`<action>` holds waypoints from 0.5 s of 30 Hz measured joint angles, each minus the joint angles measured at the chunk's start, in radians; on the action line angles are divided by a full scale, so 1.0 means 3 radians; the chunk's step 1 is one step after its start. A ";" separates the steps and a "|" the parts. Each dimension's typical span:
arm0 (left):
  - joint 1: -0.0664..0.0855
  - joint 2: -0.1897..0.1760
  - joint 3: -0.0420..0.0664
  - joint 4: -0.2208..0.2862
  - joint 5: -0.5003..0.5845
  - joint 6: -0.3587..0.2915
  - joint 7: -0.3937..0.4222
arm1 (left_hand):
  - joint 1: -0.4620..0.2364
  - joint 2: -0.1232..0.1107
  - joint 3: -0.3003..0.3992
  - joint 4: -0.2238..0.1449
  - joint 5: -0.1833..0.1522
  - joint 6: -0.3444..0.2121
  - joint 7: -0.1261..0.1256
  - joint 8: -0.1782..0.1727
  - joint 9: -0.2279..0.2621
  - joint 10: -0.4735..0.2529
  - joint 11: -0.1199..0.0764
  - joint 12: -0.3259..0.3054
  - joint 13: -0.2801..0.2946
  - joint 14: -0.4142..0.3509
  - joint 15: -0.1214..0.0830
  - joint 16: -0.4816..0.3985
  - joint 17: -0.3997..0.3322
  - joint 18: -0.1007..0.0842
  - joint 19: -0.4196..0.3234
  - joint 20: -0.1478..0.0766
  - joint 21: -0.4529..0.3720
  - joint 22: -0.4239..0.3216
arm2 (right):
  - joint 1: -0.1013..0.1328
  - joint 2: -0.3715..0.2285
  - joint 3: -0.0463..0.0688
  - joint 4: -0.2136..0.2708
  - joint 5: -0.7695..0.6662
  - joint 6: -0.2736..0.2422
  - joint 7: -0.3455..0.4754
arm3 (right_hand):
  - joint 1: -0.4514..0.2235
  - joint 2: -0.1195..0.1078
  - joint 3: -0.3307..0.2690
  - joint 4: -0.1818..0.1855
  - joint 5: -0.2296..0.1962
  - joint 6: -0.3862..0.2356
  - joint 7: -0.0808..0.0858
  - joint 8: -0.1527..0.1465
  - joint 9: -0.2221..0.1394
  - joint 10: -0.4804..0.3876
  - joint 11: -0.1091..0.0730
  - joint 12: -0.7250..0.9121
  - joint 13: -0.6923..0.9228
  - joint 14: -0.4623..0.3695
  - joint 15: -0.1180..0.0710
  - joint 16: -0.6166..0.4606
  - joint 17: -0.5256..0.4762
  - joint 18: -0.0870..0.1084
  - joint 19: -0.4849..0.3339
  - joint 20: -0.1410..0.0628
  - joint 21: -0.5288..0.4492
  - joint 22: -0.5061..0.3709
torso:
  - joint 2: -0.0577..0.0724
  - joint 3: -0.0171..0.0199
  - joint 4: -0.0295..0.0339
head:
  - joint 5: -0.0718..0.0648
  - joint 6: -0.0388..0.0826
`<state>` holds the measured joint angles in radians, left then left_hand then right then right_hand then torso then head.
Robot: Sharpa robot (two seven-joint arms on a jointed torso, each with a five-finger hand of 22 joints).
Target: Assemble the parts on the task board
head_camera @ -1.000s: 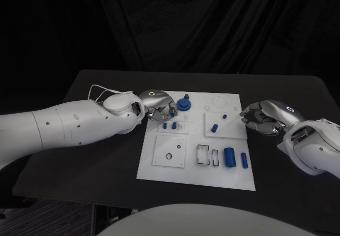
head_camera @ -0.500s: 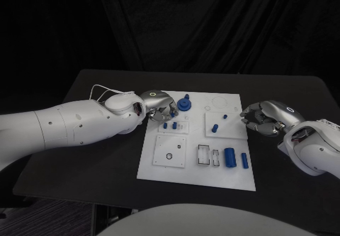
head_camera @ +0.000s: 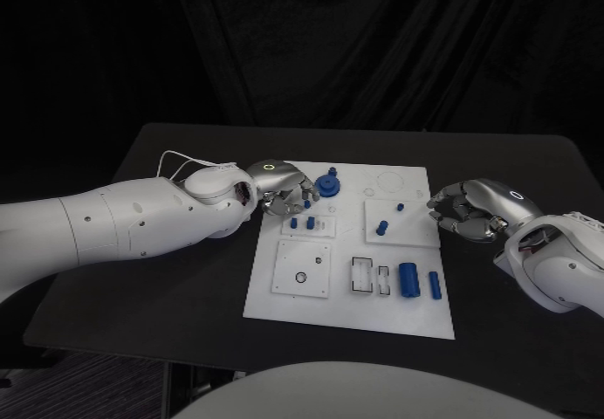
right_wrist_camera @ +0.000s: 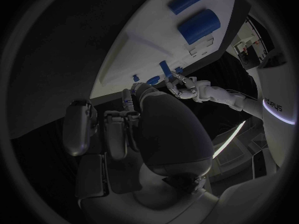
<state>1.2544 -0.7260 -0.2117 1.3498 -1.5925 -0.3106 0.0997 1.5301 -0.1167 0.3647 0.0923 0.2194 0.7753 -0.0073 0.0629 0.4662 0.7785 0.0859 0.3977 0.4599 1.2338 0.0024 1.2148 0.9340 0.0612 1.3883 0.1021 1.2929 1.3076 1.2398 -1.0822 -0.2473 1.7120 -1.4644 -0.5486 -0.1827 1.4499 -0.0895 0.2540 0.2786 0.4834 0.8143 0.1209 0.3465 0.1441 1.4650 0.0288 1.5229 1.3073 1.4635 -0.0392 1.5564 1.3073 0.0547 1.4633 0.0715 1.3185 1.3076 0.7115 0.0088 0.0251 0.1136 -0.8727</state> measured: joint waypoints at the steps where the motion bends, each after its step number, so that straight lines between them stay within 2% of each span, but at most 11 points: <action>1: 0.0000 -0.0007 0.0000 -0.0003 0.0000 -0.0027 0.0000 | 0.0000 0.0000 0.0000 0.0000 0.0000 0.0000 0.0000 0.0000 -0.0002 0.0000 0.0000 0.0000 0.0000 0.0000 0.0000 0.0000 0.0000 0.0000 0.0000 0.0000 0.0000 0.0000 | 0.0000 -0.0002 0.0000 0.0002 0.0000 0.0000 0.0000 | 0.0000 0.0000 0.0000 0.0000 0.0000 0.0000 0.0000 0.0000 0.0000 0.0000 0.0000 0.0000 0.0000 0.0000 0.0000 0.0000 0.0000 0.0000 0.0000 0.0000 0.0000 0.0000 | 0.0000 0.0000 0.0000 | -0.0003 0.0000; 6: -0.0001 -0.0057 0.0000 -0.0027 0.0000 -0.0237 0.0008 | 0.0000 0.0000 0.0000 0.0000 -0.0018 -0.0102 -0.0077 0.0000 -0.0027 -0.0096 0.0006 0.0000 0.0012 -0.0032 0.0025 -0.0026 -0.0044 0.0000 -0.0027 0.0021 -0.0047 0.0000 | 0.0000 -0.0022 0.0000 0.0018 0.0000 0.0001 0.0000 | 0.0000 0.0000 0.0000 0.0000 0.0000 0.0000 0.0000 0.0000 0.0000 0.0000 0.0000 0.0000 0.0000 0.0000 0.0000 0.0000 0.0000 0.0000 0.0000 0.0000 0.0000 0.0000 | 0.0000 0.0000 0.0000 | -0.0004 0.0000; 9: -0.0001 -0.0133 0.0000 -0.0030 0.0000 -0.0433 0.0016 | 0.0000 0.0000 -0.0012 0.0012 -0.0032 -0.0112 -0.0088 0.0000 -0.0034 -0.0183 0.0000 0.0060 0.0042 -0.0229 0.0026 -0.0183 -0.0260 0.0005 -0.0172 0.0025 -0.0238 0.0000 | 0.0000 -0.0047 0.0000 0.0037 0.0000 0.0001 -0.0001 | 0.0000 0.0000 0.0000 0.0000 0.0000 0.0000 0.0000 0.0000 0.0000 0.0000 0.0000 0.0000 0.0000 0.0000 0.0000 0.0000 0.0000 0.0000 0.0000 0.0000 0.0000 0.0000 | 0.0000 0.0000 0.0000 | -0.0002 0.0000; 10: -0.0001 -0.0168 0.0000 -0.0024 0.0000 -0.0495 0.0020 | -0.0013 0.0000 -0.0034 0.0034 -0.0032 -0.0092 -0.0067 0.0014 -0.0034 -0.0247 -0.0003 0.0103 0.0064 -0.0355 0.0026 -0.0264 -0.0364 0.0070 -0.0278 0.0028 -0.0376 0.0000 | 0.0001 -0.0056 0.0000 0.0044 0.0000 0.0001 -0.0001 | 0.0000 0.0000 0.0000 0.0000 0.0000 0.0000 0.0000 0.0000 0.0000 0.0000 0.0000 -0.0009 0.0000 0.0000 0.0000 0.0000 0.0000 0.0000 0.0000 0.0000 0.0000 0.0000 | 0.0000 0.0000 0.0000 | -0.0006 0.0000; 11: -0.0001 -0.0224 0.0000 -0.0009 0.0002 -0.0578 0.0029 | -0.0051 -0.0003 -0.0056 0.0056 -0.0032 -0.0067 -0.0031 0.0022 -0.0034 -0.0357 0.0003 0.0147 0.0094 -0.0611 0.0038 -0.0432 -0.0569 0.0136 -0.0455 0.0039 -0.0608 -0.0001 | 0.0010 -0.0066 -0.0003 0.0054 0.0000 0.0001 -0.0001 | 0.0000 0.0000 0.0000 0.0000 0.0000 0.0000 0.0000 0.0000 0.0000 0.0000 0.0000 -0.0013 0.0000 0.0000 0.0000 0.0000 0.0000 0.0000 0.0000 0.0000 -0.0003 0.0000 | 0.0000 0.0000 0.0000 | -0.0009 0.0000; 12: -0.0001 -0.0270 0.0000 0.0006 0.0010 -0.0638 0.0040 | -0.0096 0.0000 -0.0066 0.0096 -0.0032 -0.0050 -0.0012 0.0023 -0.0034 -0.0476 0.0006 0.0188 0.0124 -0.0956 0.0061 -0.0677 -0.0759 0.0195 -0.0745 0.0056 -0.0975 -0.0001 | 0.0024 -0.0073 -0.0005 0.0061 0.0000 0.0002 -0.0001 | 0.0000 0.0000 0.0006 -0.0006 0.0000 0.0000 0.0000 0.0000 -0.0002 0.0000 0.0000 -0.0030 0.0000 0.0000 0.0000 -0.0014 0.0000 0.0000 0.0000 0.0000 -0.0024 0.0000 | 0.0000 0.0000 0.0000 | -0.0009 0.0000; 13: -0.0001 -0.0317 0.0000 0.0021 0.0028 -0.0698 0.0058 | -0.0158 0.0008 -0.0083 0.0161 -0.0032 -0.0048 -0.0010 0.0022 -0.0034 -0.0619 0.0009 0.0253 0.0167 -0.1293 0.0104 -0.0939 -0.0899 0.0264 -0.1283 0.0087 -0.1583 -0.0001 | 0.0045 -0.0079 -0.0006 0.0068 0.0001 0.0004 -0.0001 | 0.0000 0.0000 0.0009 -0.0009 0.0000 0.0000 0.0000 0.0000 -0.0005 0.0000 0.0000 -0.0039 0.0000 0.0000 0.0000 -0.0024 0.0000 0.0000 0.0000 0.0000 -0.0044 0.0000 | 0.0000 0.0000 0.0000 | -0.0010 0.0000; 14: -0.0001 -0.0379 0.0000 0.0045 0.0078 -0.0771 0.0097 | -0.0170 0.0012 -0.0089 0.0182 -0.0032 -0.0045 -0.0006 0.0023 -0.0034 -0.0695 0.0012 0.0298 0.0194 -0.1435 0.0125 -0.1059 -0.0962 0.0290 -0.1569 0.0104 -0.1921 -0.0002 | 0.0085 -0.0084 -0.0006 0.0076 0.0001 0.0007 -0.0001 | 0.0000 0.0000 0.0009 -0.0009 0.0000 0.0001 0.0001 0.0000 -0.0006 0.0000 0.0000 -0.0053 0.0000 0.0000 0.0000 -0.0026 0.0000 0.0000 0.0000 0.0000 -0.0060 0.0000 | 0.0000 0.0000 0.0000 | -0.0008 0.0000; 15: -0.0001 -0.0422 0.0000 0.0062 0.0142 -0.0817 0.0140 | -0.0172 0.0014 -0.0106 0.0199 -0.0027 -0.0025 0.0009 0.0022 -0.0037 -0.0796 0.0002 0.0382 0.0235 -0.1561 0.0147 -0.1181 -0.1021 0.0289 -0.1802 0.0126 -0.2161 -0.0021 | 0.0116 -0.0085 -0.0004 0.0079 0.0001 0.0009 0.0000 | 0.0000 0.0000 0.0024 -0.0024 0.0000 0.0026 0.0015 0.0000 -0.0006 0.0008 0.0008 -0.0107 0.0000 0.0009 0.0010 -0.0057 0.0000 0.0000 -0.0025 0.0012 -0.0111 0.0000 | 0.0000 0.0000 0.0000 | -0.0005 0.0000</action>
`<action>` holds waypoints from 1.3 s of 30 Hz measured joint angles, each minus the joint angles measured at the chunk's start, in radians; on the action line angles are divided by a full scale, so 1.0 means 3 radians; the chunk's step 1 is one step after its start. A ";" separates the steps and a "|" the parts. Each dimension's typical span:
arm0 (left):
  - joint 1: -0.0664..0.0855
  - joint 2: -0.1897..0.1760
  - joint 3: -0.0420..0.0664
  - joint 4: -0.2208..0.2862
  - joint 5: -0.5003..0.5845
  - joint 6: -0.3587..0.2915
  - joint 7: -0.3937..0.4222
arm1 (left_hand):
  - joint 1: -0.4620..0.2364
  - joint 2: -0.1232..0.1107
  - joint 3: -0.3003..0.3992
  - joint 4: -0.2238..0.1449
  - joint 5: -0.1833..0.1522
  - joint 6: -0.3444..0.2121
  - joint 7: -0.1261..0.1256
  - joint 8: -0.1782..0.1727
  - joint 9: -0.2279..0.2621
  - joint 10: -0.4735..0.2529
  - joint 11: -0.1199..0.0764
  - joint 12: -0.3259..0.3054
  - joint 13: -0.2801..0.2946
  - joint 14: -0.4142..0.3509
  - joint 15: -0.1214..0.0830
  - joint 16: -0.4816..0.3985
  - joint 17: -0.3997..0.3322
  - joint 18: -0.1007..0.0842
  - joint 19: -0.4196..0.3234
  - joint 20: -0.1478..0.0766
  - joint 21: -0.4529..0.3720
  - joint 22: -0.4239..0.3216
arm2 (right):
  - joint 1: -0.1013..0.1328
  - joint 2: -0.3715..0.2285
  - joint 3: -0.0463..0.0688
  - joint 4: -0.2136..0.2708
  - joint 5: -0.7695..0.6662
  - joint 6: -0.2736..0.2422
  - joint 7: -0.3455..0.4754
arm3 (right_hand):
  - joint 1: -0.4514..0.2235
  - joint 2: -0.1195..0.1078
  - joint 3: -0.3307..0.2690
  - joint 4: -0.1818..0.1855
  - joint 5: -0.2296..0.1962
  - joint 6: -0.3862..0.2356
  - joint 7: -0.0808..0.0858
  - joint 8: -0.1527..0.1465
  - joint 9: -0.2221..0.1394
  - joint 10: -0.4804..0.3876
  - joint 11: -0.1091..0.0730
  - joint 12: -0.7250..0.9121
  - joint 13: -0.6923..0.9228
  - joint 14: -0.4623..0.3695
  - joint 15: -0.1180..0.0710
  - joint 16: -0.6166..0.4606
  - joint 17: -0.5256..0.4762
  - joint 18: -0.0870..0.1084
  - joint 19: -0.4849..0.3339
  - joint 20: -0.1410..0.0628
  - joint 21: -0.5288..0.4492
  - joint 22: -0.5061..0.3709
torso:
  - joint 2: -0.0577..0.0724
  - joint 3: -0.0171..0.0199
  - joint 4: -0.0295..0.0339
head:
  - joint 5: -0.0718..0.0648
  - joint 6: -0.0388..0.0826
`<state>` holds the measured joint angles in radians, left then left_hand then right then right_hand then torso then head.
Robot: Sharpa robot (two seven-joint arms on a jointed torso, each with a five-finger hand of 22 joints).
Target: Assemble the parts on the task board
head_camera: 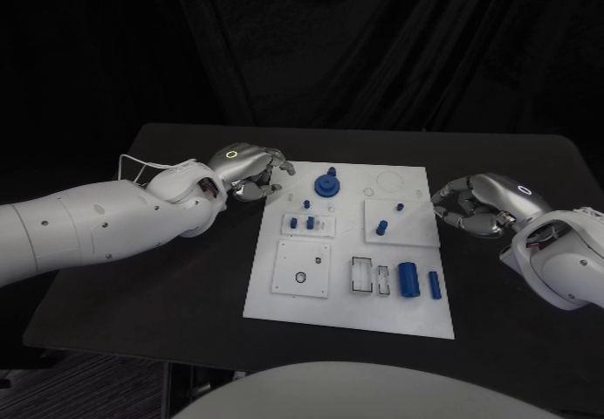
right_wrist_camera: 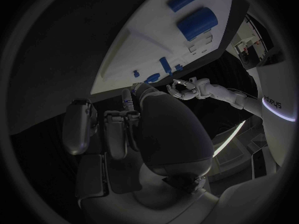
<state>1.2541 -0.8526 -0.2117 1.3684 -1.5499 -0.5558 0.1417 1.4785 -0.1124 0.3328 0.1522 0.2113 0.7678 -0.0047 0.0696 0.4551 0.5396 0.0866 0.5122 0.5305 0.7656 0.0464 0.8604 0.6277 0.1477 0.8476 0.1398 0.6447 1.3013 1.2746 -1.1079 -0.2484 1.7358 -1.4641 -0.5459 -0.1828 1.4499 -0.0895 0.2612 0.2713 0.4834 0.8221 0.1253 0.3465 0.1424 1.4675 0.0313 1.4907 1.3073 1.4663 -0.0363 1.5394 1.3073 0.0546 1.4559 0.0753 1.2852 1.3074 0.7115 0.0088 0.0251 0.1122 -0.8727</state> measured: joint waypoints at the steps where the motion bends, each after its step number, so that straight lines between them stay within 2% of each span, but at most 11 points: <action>1: 0.0000 -0.0041 0.0000 0.0018 0.0087 -0.0033 0.0057 | 0.0000 0.0000 -0.0020 0.0020 0.0011 0.0024 0.0012 0.0000 -0.0002 -0.0108 -0.0021 0.0086 0.0036 -0.0162 0.0029 -0.0143 -0.0064 0.0000 -0.0225 0.0027 -0.0206 -0.0037 | 0.0037 0.0000 0.0000 0.0004 0.0000 0.0003 0.0002 | 0.0016 -0.0016 0.0015 -0.0015 -0.0014 0.0034 0.0000 0.0006 0.0000 0.0001 0.0006 -0.0059 0.0000 0.0003 0.0003 -0.0035 0.0000 0.0000 -0.0032 0.0005 -0.0056 0.0000 | 0.0000 0.0000 0.0000 | 0.0003 0.0000; 3: 0.0000 -0.0127 0.0000 0.0052 0.0383 -0.0073 0.0244 | -0.0015 0.0015 -0.0107 0.0107 0.0028 0.0002 0.0053 0.0000 -0.0020 -0.0440 0.0043 0.0241 0.0080 -0.0685 0.0136 -0.0511 -0.0219 -0.0015 -0.0752 0.0109 -0.0687 -0.0207 | 0.0127 0.0011 0.0002 0.0006 0.0000 0.0010 0.0006 | 0.0087 -0.0084 0.0038 -0.0066 -0.0066 0.0094 -0.0004 0.0053 0.0015 -0.0162 0.0028 -0.0264 0.0000 0.0003 0.0003 -0.0194 0.0000 0.0057 -0.0128 0.0008 -0.0258 0.0000 | 0.0000 -0.0001 0.0000 | 0.0005 0.0000; 8: 0.0000 -0.0258 -0.0001 0.0136 0.1388 -0.0001 0.0780 | -0.0026 0.0035 -0.0431 0.0393 0.0101 -0.0157 0.0088 0.0028 -0.0077 -0.1147 0.0181 0.0619 0.0003 -0.1568 0.0276 -0.1032 -0.0578 -0.0219 -0.1619 0.0322 -0.1695 -0.0821 | 0.0304 0.0129 0.0005 -0.0031 -0.0001 0.0030 0.0025 | 0.0180 -0.0152 0.0087 -0.0115 -0.0078 0.0116 -0.0006 0.0097 0.0046 -0.0554 0.0035 -0.0677 -0.0114 0.0003 0.0003 -0.0375 0.0000 0.0081 -0.0245 0.0018 -0.0547 0.0000 | -0.0001 -0.0004 0.0000 | 0.0011 0.0000; 10: 0.0000 -0.0284 -0.0001 0.0164 0.1868 0.0121 0.0998 | -0.0088 0.0097 -0.0623 0.0434 0.0234 -0.0215 0.0099 0.0011 -0.0098 -0.1340 0.0223 0.0629 -0.0136 -0.1830 0.0295 -0.1232 -0.0750 -0.0240 -0.1723 0.0371 -0.1871 -0.0995 | 0.0350 0.0197 0.0007 -0.0062 -0.0007 0.0039 0.0042 | 0.0223 -0.0169 0.0110 -0.0138 -0.0025 0.0131 -0.0001 0.0129 0.0065 -0.0709 0.0037 -0.0825 -0.0231 0.0003 0.0002 -0.0409 0.0000 0.0081 -0.0275 0.0011 -0.0613 0.0000 | -0.0002 -0.0006 -0.0003 | 0.0027 0.0000; 12: 0.0000 -0.0295 -0.0001 0.0195 0.2271 0.0263 0.1163 | -0.0139 0.0236 -0.0933 0.0446 0.0400 -0.0232 0.0105 0.0000 -0.0156 -0.1447 0.0220 0.0610 -0.0415 -0.1971 0.0298 -0.1559 -0.1042 -0.0236 -0.1916 0.0411 -0.1930 -0.1253 | 0.0374 0.0259 0.0007 -0.0100 -0.0015 0.0049 0.0059 | 0.0292 -0.0229 0.0186 -0.0214 0.0510 0.0184 -0.0001 0.0231 0.0131 -0.0868 0.0029 -0.0987 -0.0356 0.0003 0.0003 -0.0430 0.0000 0.0113 -0.0296 0.0000 -0.0647 0.0000 | -0.0003 -0.0010 -0.0006 | 0.0036 0.0000; 13: 0.0000 -0.0299 -0.0001 0.0224 0.2529 0.0372 0.1263 | -0.0152 0.0349 -0.1140 0.0456 0.0443 -0.0232 0.0105 0.0000 -0.0203 -0.1474 0.0240 0.0617 -0.0610 -0.2011 0.0305 -0.1745 -0.1212 -0.0154 -0.1960 0.0423 -0.1931 -0.1401 | 0.0383 0.0302 0.0006 -0.0128 -0.0024 0.0058 0.0071 | 0.0322 -0.0259 0.0236 -0.0261 0.0821 0.0207 -0.0010 0.0337 0.0198 -0.0989 0.0025 -0.1105 -0.0450 0.0003 0.0003 -0.0459 0.0000 0.0133 -0.0320 -0.0010 -0.0688 0.0000 | -0.0005 -0.0012 -0.0007 | 0.0037 0.0000; 16: 0.0000 -0.0309 -0.0001 0.0317 0.3107 0.0653 0.1462 | -0.0155 0.0493 -0.1396 0.0468 0.0443 -0.0232 0.0105 0.0000 -0.0273 -0.1506 0.0251 0.0669 -0.0862 -0.2045 0.0315 -0.1951 -0.1395 -0.0075 -0.1978 0.0440 -0.1931 -0.1570 | 0.0394 0.0400 0.0005 -0.0195 -0.0056 0.0094 0.0096 | 0.0296 -0.0292 0.0290 -0.0289 0.0994 0.0173 -0.0024 0.0509 0.0321 -0.1317 0.0009 -0.1407 -0.0697 0.0003 0.0003 -0.0539 0.0000 0.0133 -0.0426 -0.0018 -0.0839 0.0000 | -0.0014 -0.0019 -0.0003 | -0.0004 0.0000; 20: -0.0011 -0.0326 0.0000 0.0482 0.3719 0.0961 0.1608 | -0.0232 0.0679 -0.1640 0.0468 0.0410 -0.0234 0.0107 0.0000 -0.0365 -0.1534 0.0263 0.0702 -0.1155 -0.2099 0.0333 -0.2169 -0.1584 0.0025 -0.1994 0.0456 -0.1931 -0.1723 | 0.0390 0.0488 0.0005 -0.0264 -0.0132 0.0191 0.0100 | 0.0139 -0.0275 0.0278 -0.0241 0.0518 -0.0138 0.0008 0.0617 0.0438 -0.2253 0.0073 -0.2178 -0.1314 -0.0087 0.0076 -0.0720 0.0000 0.0211 -0.0731 0.0033 -0.1291 0.0000 | -0.0023 -0.0028 0.0013 | -0.0061 0.0000; 24: -0.0036 -0.0345 0.0000 0.0644 0.4124 0.1178 0.1678 | -0.0193 0.0886 -0.1824 0.0467 0.0427 -0.0333 0.0104 -0.0010 -0.0583 -0.1538 0.0101 0.0303 -0.1530 -0.2248 0.0365 -0.2434 -0.1832 0.0077 -0.2217 0.0445 -0.1931 -0.2029 | 0.0346 0.0528 0.0005 -0.0321 -0.0266 0.0299 0.0090 | 0.0079 -0.0288 0.0243 -0.0206 0.0248 -0.0324 0.0018 0.0630 0.0469 -0.2552 0.0137 -0.2379 -0.1461 -0.0123 0.0092 -0.0742 0.0000 0.0210 -0.0803 0.0065 -0.1413 0.0000 | -0.0029 -0.0043 0.0044 | -0.0131 0.0000; 29: -0.0081 -0.0390 -0.0001 0.0754 0.4402 0.1344 0.1727 | -0.0175 0.0905 -0.1907 0.0467 0.0441 -0.0338 0.0118 -0.0010 -0.0689 -0.1575 0.0030 0.0070 -0.1605 -0.2319 0.0375 -0.2573 -0.1950 0.0077 -0.2346 0.0447 -0.1950 -0.2328 | 0.0295 0.0566 0.0003 -0.0367 -0.0430 0.0408 0.0062 | -0.0006 -0.0330 0.0172 -0.0135 -0.0139 -0.0433 0.0070 0.0497 0.0420 -0.2795 0.0209 -0.2585 -0.1682 -0.0194 0.0158 -0.0757 0.0000 0.0265 -0.0864 0.0121 -0.1570 -0.0001 | -0.0025 -0.0069 0.0084 | -0.0231 0.0000; 39: -0.0116 -0.0457 -0.0001 0.0840 0.4595 0.1483 0.1764 | -0.0109 0.0970 -0.1932 0.0468 0.0554 -0.0338 0.0118 -0.0010 -0.0760 -0.1585 0.0071 -0.0008 -0.1609 -0.2349 0.0369 -0.2598 -0.1982 0.0076 -0.2383 0.0452 -0.1950 -0.2418 | 0.0222 0.0572 0.0004 -0.0380 -0.0591 0.0531 -0.0009 | -0.0004 -0.0327 0.0057 -0.0096 -0.0207 -0.0449 0.0122 0.0218 0.0293 -0.3005 0.0295 -0.2900 -0.2128 -0.0246 0.0195 -0.0737 0.0000 0.0262 -0.0892 0.0190 -0.1676 0.0002 | 0.0023 -0.0136 0.0145 | -0.0399 0.0000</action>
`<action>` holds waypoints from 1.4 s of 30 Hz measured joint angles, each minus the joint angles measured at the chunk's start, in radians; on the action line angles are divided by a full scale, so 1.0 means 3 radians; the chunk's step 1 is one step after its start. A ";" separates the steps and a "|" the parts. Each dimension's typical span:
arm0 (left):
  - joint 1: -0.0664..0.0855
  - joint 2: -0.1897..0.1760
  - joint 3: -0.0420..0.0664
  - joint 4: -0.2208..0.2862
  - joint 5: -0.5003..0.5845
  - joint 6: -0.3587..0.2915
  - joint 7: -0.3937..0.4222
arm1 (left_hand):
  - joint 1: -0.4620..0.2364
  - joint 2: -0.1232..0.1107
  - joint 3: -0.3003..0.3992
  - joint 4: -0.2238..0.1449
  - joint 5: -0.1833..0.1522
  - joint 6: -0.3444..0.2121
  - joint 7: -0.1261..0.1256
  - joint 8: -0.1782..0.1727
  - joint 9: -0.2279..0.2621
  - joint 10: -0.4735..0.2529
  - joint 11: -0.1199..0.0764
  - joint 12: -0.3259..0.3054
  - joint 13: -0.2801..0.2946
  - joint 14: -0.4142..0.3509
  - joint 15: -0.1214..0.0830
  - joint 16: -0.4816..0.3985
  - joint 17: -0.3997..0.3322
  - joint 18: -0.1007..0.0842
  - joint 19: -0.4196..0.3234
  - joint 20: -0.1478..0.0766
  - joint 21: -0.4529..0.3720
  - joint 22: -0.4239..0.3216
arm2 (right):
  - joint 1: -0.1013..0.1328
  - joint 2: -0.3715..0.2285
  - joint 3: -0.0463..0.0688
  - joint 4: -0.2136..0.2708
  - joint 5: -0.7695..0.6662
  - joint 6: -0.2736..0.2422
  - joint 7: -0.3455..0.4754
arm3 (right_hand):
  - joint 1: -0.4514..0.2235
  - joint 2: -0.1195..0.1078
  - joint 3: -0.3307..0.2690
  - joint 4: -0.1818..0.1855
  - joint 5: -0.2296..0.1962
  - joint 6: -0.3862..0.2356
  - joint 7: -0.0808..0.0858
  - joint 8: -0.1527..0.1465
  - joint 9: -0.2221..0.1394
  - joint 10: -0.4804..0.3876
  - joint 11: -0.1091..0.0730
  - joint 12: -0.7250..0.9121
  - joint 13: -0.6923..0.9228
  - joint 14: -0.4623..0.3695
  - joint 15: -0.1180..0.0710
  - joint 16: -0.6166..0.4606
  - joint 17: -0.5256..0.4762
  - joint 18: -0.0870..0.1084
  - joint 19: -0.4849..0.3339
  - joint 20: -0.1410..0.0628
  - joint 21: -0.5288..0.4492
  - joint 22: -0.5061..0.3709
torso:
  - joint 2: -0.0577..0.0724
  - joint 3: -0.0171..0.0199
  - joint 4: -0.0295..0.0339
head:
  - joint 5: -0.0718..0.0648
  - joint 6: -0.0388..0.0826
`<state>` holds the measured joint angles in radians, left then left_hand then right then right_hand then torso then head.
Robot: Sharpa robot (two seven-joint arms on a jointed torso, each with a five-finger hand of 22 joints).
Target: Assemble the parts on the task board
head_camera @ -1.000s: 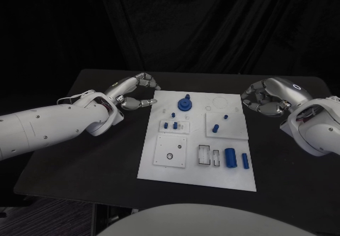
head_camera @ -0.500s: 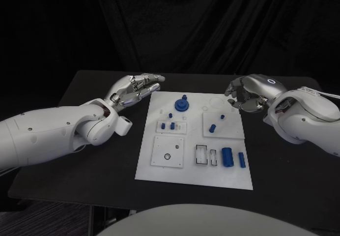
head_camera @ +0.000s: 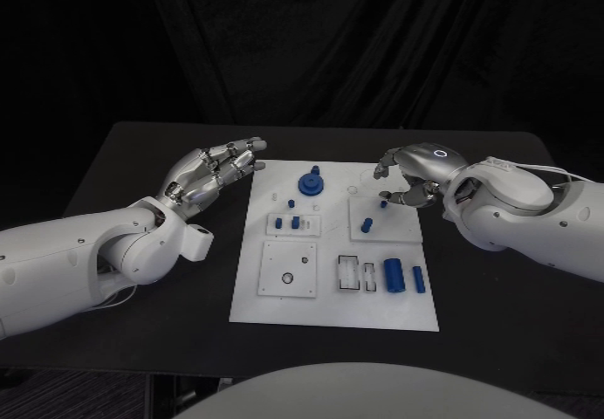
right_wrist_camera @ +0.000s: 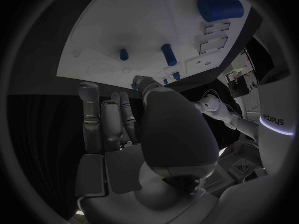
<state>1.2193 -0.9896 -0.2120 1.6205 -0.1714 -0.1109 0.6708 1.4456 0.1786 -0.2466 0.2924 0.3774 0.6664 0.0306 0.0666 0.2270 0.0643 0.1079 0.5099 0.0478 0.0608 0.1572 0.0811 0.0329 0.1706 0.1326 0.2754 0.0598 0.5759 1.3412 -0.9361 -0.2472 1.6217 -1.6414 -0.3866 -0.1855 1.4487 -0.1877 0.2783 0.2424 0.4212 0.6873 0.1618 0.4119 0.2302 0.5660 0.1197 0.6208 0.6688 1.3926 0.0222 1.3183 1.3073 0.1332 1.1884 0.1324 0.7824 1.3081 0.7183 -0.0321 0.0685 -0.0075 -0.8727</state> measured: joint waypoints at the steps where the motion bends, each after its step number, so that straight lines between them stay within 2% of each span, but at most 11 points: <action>1: -0.0003 -0.0003 0.0000 0.0006 0.0012 0.0012 0.0002 | 0.0000 0.0000 0.0000 0.0000 0.0000 0.0000 0.0000 0.0000 -0.0003 -0.0005 0.0005 0.0000 0.0000 0.0000 0.0000 0.0000 0.0000 0.0000 0.0000 0.0000 0.0000 0.0000 | -0.0007 0.0000 0.0000 -0.0004 -0.0012 0.0014 -0.0007 | 0.0006 0.0006 -0.0018 -0.0001 0.0000 0.0000 0.0000 -0.0018 -0.0005 0.0000 0.0000 -0.0018 -0.0029 0.0005 0.0005 0.0016 0.0000 0.0000 0.0009 0.0009 0.0016 0.0000 | 0.0005 -0.0007 0.0004 | -0.0011 0.0000; 4: -0.0007 -0.0005 0.0000 0.0016 0.0035 0.0040 0.0006 | 0.0017 0.0017 0.0000 0.0000 0.0015 0.0000 0.0000 0.0000 -0.0016 -0.0005 0.0005 -0.0012 0.0000 0.0025 0.0025 0.0000 0.0000 0.0000 0.0001 0.0001 0.0000 0.0021 | -0.0028 0.0002 0.0000 -0.0018 -0.0034 0.0042 -0.0023 | 0.0041 0.0039 -0.0041 -0.0004 0.0033 0.0013 -0.0013 -0.0054 -0.0018 0.0000 0.0000 -0.0051 -0.0125 0.0013 0.0013 0.0047 0.0000 0.0000 0.0066 0.0006 0.0090 0.0000 | 0.0021 -0.0024 0.0021 | -0.0043 0.0000; 5: -0.0007 -0.0005 0.0000 0.0017 0.0041 0.0048 0.0007 | 0.0017 0.0017 -0.0003 -0.0003 0.0015 -0.0001 -0.0001 0.0000 -0.0023 -0.0005 0.0005 -0.0016 0.0000 0.0032 0.0031 0.0013 0.0000 0.0000 0.0014 0.0014 0.0000 0.0034 | -0.0036 0.0004 0.0000 -0.0021 -0.0039 0.0049 -0.0026 | 0.0056 0.0051 -0.0041 -0.0004 0.0111 0.0025 -0.0024 -0.0077 -0.0028 0.0000 0.0000 -0.0068 -0.0174 0.0022 0.0022 0.0047 0.0000 0.0000 0.0066 0.0006 0.0090 0.0000 | 0.0026 -0.0029 0.0027 | -0.0056 0.0000; 7: -0.0008 -0.0005 0.0000 0.0017 0.0051 0.0068 0.0009 | 0.0033 0.0027 -0.0009 -0.0009 0.0028 -0.0013 -0.0013 0.0000 -0.0034 -0.0009 0.0009 -0.0027 0.0000 0.0043 0.0042 0.0024 0.0000 -0.0001 0.0025 0.0025 0.0000 0.0047 | -0.0058 0.0010 0.0000 -0.0028 -0.0050 0.0063 -0.0033 | 0.0089 0.0025 -0.0041 -0.0004 0.0232 0.0042 -0.0042 -0.0115 -0.0042 0.0003 0.0003 -0.0091 -0.0250 0.0022 0.0022 0.0047 0.0000 0.0000 0.0078 -0.0006 0.0090 0.0000 | 0.0035 -0.0036 0.0034 | -0.0080 0.0000; 11: -0.0011 -0.0004 0.0000 0.0012 0.0065 0.0099 0.0012 | 0.0049 0.0012 -0.0009 -0.0009 0.0028 -0.0049 -0.0023 0.0000 -0.0062 -0.0011 0.0034 -0.0043 0.0000 0.0061 0.0061 0.0037 0.0000 0.0000 0.0037 0.0037 0.0014 0.0064 | -0.0089 0.0019 0.0000 -0.0034 -0.0064 0.0076 -0.0046 | 0.0089 0.0025 -0.0046 0.0002 0.0286 0.0075 -0.0062 -0.0118 -0.0047 0.0040 0.0000 -0.0091 -0.0306 0.0025 0.0019 0.0071 0.0000 0.0000 0.0090 0.0006 0.0112 -0.0001 | 0.0055 -0.0045 0.0042 | -0.0123 0.0000; 22: -0.0019 -0.0004 0.0000 0.0005 0.0081 0.0160 0.0016 | 0.0144 0.0045 -0.0018 -0.0018 0.0103 -0.0108 -0.0001 0.0000 -0.0101 -0.0007 0.0087 -0.0042 0.0000 0.0156 0.0154 0.0131 0.0008 -0.0001 0.0169 0.0060 0.0078 0.0216 | -0.0121 0.0011 0.0000 -0.0011 -0.0081 0.0078 -0.0094 | 0.0021 0.0010 -0.0071 0.0076 0.0401 0.0347 -0.0090 -0.0200 -0.0043 0.0357 -0.0032 -0.0050 -0.0493 0.0106 0.0010 0.0136 0.0000 -0.0001 0.0208 0.0002 0.0264 -0.0001 | 0.0092 -0.0048 0.0059 | -0.0190 0.0000; 26: -0.0020 0.0013 0.0000 -0.0003 0.0084 0.0177 0.0017 | 0.0164 0.0029 -0.0018 -0.0018 0.0128 -0.0108 0.0000 0.0000 -0.0103 -0.0007 0.0087 -0.0042 0.0000 0.0187 0.0149 0.0142 0.0012 -0.0001 0.0200 0.0067 0.0096 0.0256 | -0.0126 -0.0001 0.0000 -0.0009 -0.0084 0.0077 -0.0119 | -0.0001 0.0016 -0.0072 0.0093 0.0401 0.0412 -0.0102 -0.0200 -0.0027 0.0437 -0.0054 -0.0017 -0.0509 0.0119 0.0015 0.0151 0.0000 -0.0001 0.0227 -0.0001 0.0280 -0.0001 | 0.0092 -0.0048 0.0059 | -0.0202 0.0000; 31: -0.0021 0.0029 0.0000 -0.0012 0.0085 0.0200 0.0018 | 0.0178 0.0044 -0.0018 -0.0018 0.0160 -0.0108 0.0000 0.0000 -0.0109 -0.0007 0.0087 -0.0041 0.0001 0.0214 0.0157 0.0167 0.0013 -0.0001 0.0235 0.0065 0.0111 0.0284 | -0.0137 -0.0014 0.0000 0.0000 -0.0085 0.0073 -0.0142 | -0.0001 0.0016 -0.0072 0.0093 0.0414 0.0450 -0.0105 -0.0200 -0.0018 0.0490 -0.0061 0.0022 -0.0509 0.0127 0.0007 0.0164 0.0000 -0.0001 0.0242 -0.0009 0.0313 -0.0001 | 0.0095 -0.0046 0.0058 | -0.0207 0.0000; 36: -0.0025 0.0037 0.0000 -0.0029 0.0087 0.0220 0.0019 | 0.0192 0.0031 -0.0018 -0.0018 0.0173 -0.0108 0.0000 0.0000 -0.0112 -0.0007 0.0087 -0.0041 0.0001 0.0216 0.0155 0.0167 0.0015 -0.0001 0.0246 0.0054 0.0111 0.0294 | -0.0142 -0.0033 0.0000 0.0016 -0.0087 0.0069 -0.0162 | -0.0001 0.0016 -0.0052 0.0073 0.0532 0.0554 -0.0125 -0.0200 0.0037 0.0546 -0.0079 0.0083 -0.0509 0.0139 -0.0005 0.0164 0.0000 -0.0001 0.0268 -0.0018 0.0344 -0.0001 | 0.0097 -0.0046 0.0058 | -0.0203 0.0000; 40: -0.0027 0.0041 0.0000 -0.0036 0.0088 0.0232 0.0020 | 0.0192 0.0031 -0.0018 -0.0018 0.0173 -0.0108 0.0000 0.0000 -0.0113 -0.0006 0.0088 -0.0041 0.0001 0.0225 0.0164 0.0179 0.0016 -0.0001 0.0258 0.0066 0.0112 0.0306 | -0.0142 -0.0051 0.0000 0.0022 -0.0087 0.0068 -0.0176 | -0.0001 0.0016 -0.0049 0.0070 0.0559 0.0565 -0.0137 -0.0200 0.0055 0.0550 -0.0084 0.0103 -0.0508 0.0139 -0.0005 0.0164 0.0000 -0.0001 0.0269 -0.0020 0.0344 -0.0001 | 0.0097 -0.0047 0.0058 | -0.0202 0.0000; 42: -0.0029 0.0043 0.0000 -0.0041 0.0088 0.0239 0.0020 | 0.0202 0.0041 -0.0018 -0.0018 0.0193 -0.0108 0.0000 0.0000 -0.0115 -0.0005 0.0114 -0.0041 0.0001 0.0241 0.0180 0.0191 0.0019 -0.0001 0.0295 0.0066 0.0131 0.0326 | -0.0143 -0.0056 0.0000 0.0023 -0.0088 0.0068 -0.0183 | -0.0001 0.0016 -0.0038 0.0059 0.0592 0.0590 -0.0137 -0.0200 0.0071 0.0550 -0.0083 0.0116 -0.0505 0.0151 -0.0017 0.0178 0.0000 -0.0001 0.0281 -0.0031 0.0347 -0.0002 | 0.0097 -0.0047 0.0056 | -0.0201 0.0000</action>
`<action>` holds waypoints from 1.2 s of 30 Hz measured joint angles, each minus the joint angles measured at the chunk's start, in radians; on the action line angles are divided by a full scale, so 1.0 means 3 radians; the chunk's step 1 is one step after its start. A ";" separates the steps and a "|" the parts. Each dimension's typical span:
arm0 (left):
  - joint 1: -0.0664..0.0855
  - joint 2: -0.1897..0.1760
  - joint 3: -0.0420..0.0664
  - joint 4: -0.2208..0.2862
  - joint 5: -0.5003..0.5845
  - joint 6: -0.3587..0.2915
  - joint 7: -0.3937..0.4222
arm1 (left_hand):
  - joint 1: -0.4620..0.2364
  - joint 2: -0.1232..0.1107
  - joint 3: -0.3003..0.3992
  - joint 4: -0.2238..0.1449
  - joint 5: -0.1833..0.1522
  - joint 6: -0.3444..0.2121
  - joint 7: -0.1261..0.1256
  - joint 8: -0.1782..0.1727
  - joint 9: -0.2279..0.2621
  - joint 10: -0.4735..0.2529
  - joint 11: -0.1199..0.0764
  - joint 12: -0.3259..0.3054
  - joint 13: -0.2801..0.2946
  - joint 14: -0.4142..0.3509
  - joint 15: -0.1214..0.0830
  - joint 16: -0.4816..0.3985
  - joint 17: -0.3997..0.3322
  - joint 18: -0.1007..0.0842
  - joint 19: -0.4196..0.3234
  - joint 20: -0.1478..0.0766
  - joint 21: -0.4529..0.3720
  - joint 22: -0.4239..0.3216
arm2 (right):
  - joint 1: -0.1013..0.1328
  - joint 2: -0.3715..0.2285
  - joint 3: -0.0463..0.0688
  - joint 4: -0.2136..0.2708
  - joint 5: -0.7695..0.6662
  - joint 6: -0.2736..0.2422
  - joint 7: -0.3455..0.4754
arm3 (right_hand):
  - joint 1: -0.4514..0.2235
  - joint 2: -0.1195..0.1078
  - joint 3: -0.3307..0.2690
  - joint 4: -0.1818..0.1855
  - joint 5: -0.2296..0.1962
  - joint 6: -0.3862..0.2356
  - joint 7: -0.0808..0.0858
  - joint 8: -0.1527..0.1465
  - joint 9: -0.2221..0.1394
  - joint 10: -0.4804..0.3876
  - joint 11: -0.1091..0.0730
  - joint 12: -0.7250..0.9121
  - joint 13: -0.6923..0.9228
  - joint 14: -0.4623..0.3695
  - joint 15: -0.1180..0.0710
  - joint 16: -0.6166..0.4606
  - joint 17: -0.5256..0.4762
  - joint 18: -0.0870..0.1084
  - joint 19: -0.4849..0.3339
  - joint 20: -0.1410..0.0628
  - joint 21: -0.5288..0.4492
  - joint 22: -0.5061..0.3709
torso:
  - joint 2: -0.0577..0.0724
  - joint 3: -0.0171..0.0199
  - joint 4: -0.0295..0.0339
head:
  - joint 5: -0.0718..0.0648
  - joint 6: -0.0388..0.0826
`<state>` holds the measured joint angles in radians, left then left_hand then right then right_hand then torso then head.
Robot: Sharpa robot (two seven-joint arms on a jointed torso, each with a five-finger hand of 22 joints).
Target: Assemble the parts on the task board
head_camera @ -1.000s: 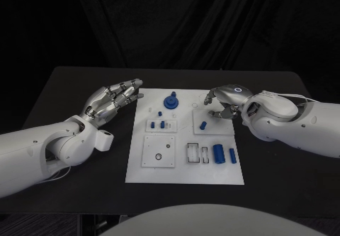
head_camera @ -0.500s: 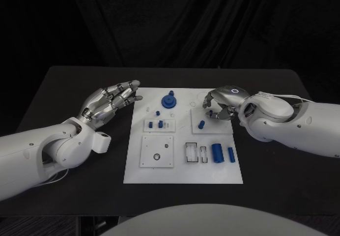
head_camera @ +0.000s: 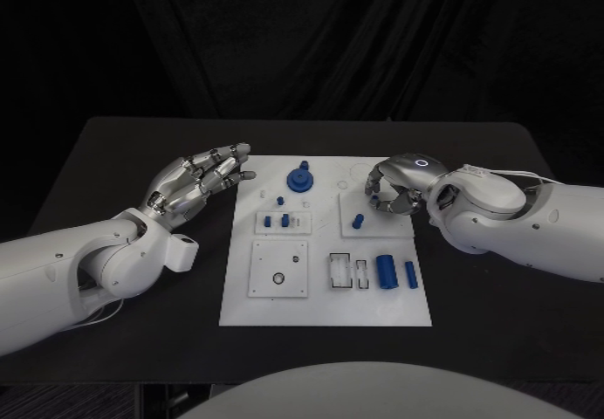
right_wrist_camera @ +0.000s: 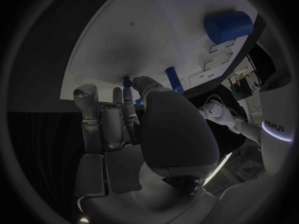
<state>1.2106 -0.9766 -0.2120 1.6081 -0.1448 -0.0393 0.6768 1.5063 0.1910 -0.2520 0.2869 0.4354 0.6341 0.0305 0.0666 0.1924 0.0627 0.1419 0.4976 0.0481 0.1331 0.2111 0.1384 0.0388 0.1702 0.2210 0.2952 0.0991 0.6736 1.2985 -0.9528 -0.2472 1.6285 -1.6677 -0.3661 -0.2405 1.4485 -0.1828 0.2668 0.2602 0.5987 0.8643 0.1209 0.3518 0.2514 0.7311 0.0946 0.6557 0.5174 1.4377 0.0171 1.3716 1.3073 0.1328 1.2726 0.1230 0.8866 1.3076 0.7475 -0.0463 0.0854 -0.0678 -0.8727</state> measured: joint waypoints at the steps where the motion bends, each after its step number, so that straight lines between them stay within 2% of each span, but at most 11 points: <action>1: -0.0002 0.0002 0.0000 -0.0004 0.0000 0.0004 0.0000 | 0.0014 -0.0008 0.0000 0.0000 0.0000 0.0000 0.0000 0.0000 -0.0001 0.0000 0.0000 0.0000 0.0000 0.0005 0.0005 0.0000 0.0000 0.0000 0.0005 -0.0006 0.0000 0.0007 | 0.0000 -0.0002 0.0000 0.0000 0.0000 0.0000 -0.0004 | 0.0000 0.0000 0.0003 -0.0003 0.0000 0.0000 0.0000 0.0000 0.0004 0.0000 0.0000 0.0000 0.0001 0.0000 0.0000 0.0000 0.0000 0.0000 0.0000 0.0000 0.0010 0.0000 | 0.0000 0.0000 -0.0001 | 0.0000 0.0000; 7: -0.0005 0.0012 0.0000 -0.0011 0.0001 0.0021 0.0001 | 0.0040 -0.0003 0.0000 0.0000 0.0043 -0.0012 0.0012 0.0000 -0.0010 0.0000 0.0000 0.0000 0.0000 0.0029 0.0005 0.0015 0.0000 -0.0004 0.0029 -0.0006 0.0013 0.0013 | -0.0002 -0.0005 0.0000 -0.0003 -0.0001 0.0004 -0.0019 | 0.0000 0.0000 0.0012 -0.0012 0.0032 0.0026 -0.0001 0.0015 0.0027 0.0028 -0.0022 0.0026 0.0001 0.0009 -0.0009 0.0016 0.0000 0.0000 0.0030 -0.0003 0.0059 0.0000 | -0.0001 -0.0001 -0.0002 | -0.0019 0.0000; 9: -0.0007 0.0015 0.0000 -0.0016 0.0001 0.0027 0.0001 | 0.0040 -0.0003 0.0000 0.0000 0.0043 -0.0012 0.0012 0.0000 -0.0010 0.0000 0.0000 0.0000 0.0000 0.0029 0.0005 0.0015 0.0000 -0.0056 0.0029 -0.0006 0.0013 0.0013 | -0.0005 -0.0006 0.0000 -0.0003 -0.0001 0.0004 -0.0022 | 0.0000 0.0000 0.0022 -0.0022 0.0055 0.0031 -0.0006 0.0015 0.0042 0.0041 -0.0018 0.0035 0.0001 0.0027 -0.0009 0.0035 0.0000 0.0000 0.0048 -0.0010 0.0101 0.0000 | -0.0001 -0.0002 -0.0001 | -0.0015 0.0000; 15: -0.0010 0.0022 0.0000 -0.0027 0.0002 0.0042 0.0002 | 0.0054 -0.0017 0.0000 0.0000 0.0084 -0.0012 0.0012 0.0000 -0.0014 -0.0001 0.0022 0.0000 0.0000 0.0041 0.0017 0.0015 0.0003 -0.0056 0.0041 0.0006 0.0013 -0.0001 | -0.0022 -0.0008 0.0001 -0.0012 -0.0002 0.0005 -0.0025 | 0.0019 0.0019 0.0050 -0.0050 0.0094 0.0083 -0.0012 0.0040 0.0091 0.0101 -0.0041 0.0064 0.0000 0.0045 -0.0027 0.0054 0.0000 0.0000 0.0089 -0.0029 0.0170 0.0000 | -0.0003 -0.0004 -0.0001 | -0.0002 0.0000; 25: -0.0021 0.0032 0.0000 -0.0040 0.0003 0.0062 0.0003 | 0.0091 -0.0005 0.0000 0.0000 0.0161 0.0001 0.0024 0.0000 -0.0014 0.0000 0.0022 0.0000 0.0000 0.0041 0.0017 0.0015 0.0002 -0.0055 0.0041 0.0006 0.0013 -0.0037 | -0.0042 0.0010 0.0006 -0.0025 -0.0005 -0.0009 -0.0017 | 0.0033 0.0033 0.0086 -0.0086 0.0094 0.0107 -0.0013 0.0054 0.0164 0.0220 -0.0080 0.0092 -0.0023 0.0068 -0.0050 0.0075 0.0000 -0.0001 0.0144 -0.0053 0.0260 -0.0001 | -0.0003 -0.0005 0.0000 | 0.0011 0.0000; 26: -0.0022 0.0034 0.0000 -0.0040 0.0003 0.0064 0.0003 | 0.0094 -0.0002 0.0000 0.0000 0.0161 0.0011 0.0034 0.0000 -0.0014 0.0000 0.0022 0.0000 0.0000 0.0041 0.0017 0.0015 0.0002 -0.0063 0.0041 0.0006 0.0013 -0.0039 | -0.0044 0.0011 0.0007 -0.0026 -0.0005 -0.0012 -0.0017 | 0.0045 0.0044 0.0092 -0.0092 0.0094 0.0107 -0.0013 0.0054 0.0173 0.0244 -0.0078 0.0104 -0.0027 0.0068 -0.0050 0.0087 0.0000 -0.0001 0.0162 -0.0052 0.0287 -0.0001 | -0.0003 -0.0005 0.0001 | 0.0009 0.0000; 27: -0.0023 0.0035 0.0000 -0.0042 0.0003 0.0066 0.0003 | 0.0094 -0.0002 0.0000 0.0000 0.0174 0.0019 0.0042 0.0000 -0.0014 0.0000 0.0022 0.0001 0.0000 0.0041 0.0017 0.0015 0.0002 -0.0104 0.0048 -0.0001 0.0013 -0.0040 | -0.0045 0.0011 0.0007 -0.0027 -0.0005 -0.0016 -0.0015 | 0.0045 0.0045 0.0102 -0.0102 0.0096 0.0109 -0.0010 0.0064 0.0183 0.0260 -0.0089 0.0104 -0.0028 0.0077 -0.0059 0.0094 0.0000 -0.0006 0.0173 -0.0053 0.0317 -0.0001 | -0.0003 -0.0004 0.0001 | 0.0009 0.0000; 29: -0.0025 0.0038 0.0000 -0.0045 0.0003 0.0068 0.0003 | 0.0094 -0.0002 0.0000 0.0000 0.0193 0.0031 0.0054 0.0000 -0.0014 0.0000 0.0022 -0.0010 0.0000 0.0041 0.0017 0.0015 0.0002 -0.0107 0.0053 -0.0006 0.0013 -0.0050 | -0.0047 0.0011 0.0007 -0.0028 -0.0006 -0.0022 -0.0013 | 0.0046 0.0046 0.0119 -0.0119 0.0119 0.0119 0.0000 0.0066 0.0209 0.0307 -0.0101 0.0119 -0.0038 0.0081 -0.0063 0.0144 0.0000 -0.0056 0.0234 -0.0065 0.0416 -0.0001 | -0.0003 -0.0004 0.0001 | 0.0005 0.0000; 36: -0.0034 0.0049 0.0000 -0.0062 0.0003 0.0079 0.0003 | 0.0147 0.0015 0.0000 0.0000 0.0245 0.0085 0.0131 0.0000 -0.0012 -0.0014 0.0008 -0.0023 0.0000 0.0041 0.0017 0.0015 0.0002 -0.0110 0.0054 -0.0005 0.0013 -0.0075 | -0.0059 0.0013 0.0002 -0.0035 -0.0002 -0.0075 0.0032 | 0.0148 0.0083 0.0169 -0.0255 0.0146 0.0235 0.0006 0.0145 0.0324 0.0473 -0.0123 0.0150 -0.0067 0.0095 -0.0077 0.0167 0.0000 -0.0055 0.0274 -0.0106 0.0530 -0.0001 | -0.0003 -0.0002 0.0001 | 0.0002 0.0000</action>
<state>1.2003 -0.9620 -0.2120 1.5896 -0.1439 -0.0155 0.6778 1.5503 0.1955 -0.2519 0.2869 0.5090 0.6596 0.0699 0.0667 0.1887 0.0584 0.1444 0.4907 0.0482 0.1453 0.2161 0.1430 0.0393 0.1372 0.2371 0.2936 0.1030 0.6513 1.2809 -0.9490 -0.2466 1.6180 -1.6683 -0.3886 -0.2308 1.4928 -0.1579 0.3176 0.1837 0.6426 0.9349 0.1227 0.3954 0.3487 0.8729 0.0577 0.7005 0.4972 1.4663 -0.0061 1.4216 1.3073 0.1163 1.3547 0.0912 1.0457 1.3073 0.7466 -0.0470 0.0856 -0.0671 -0.8727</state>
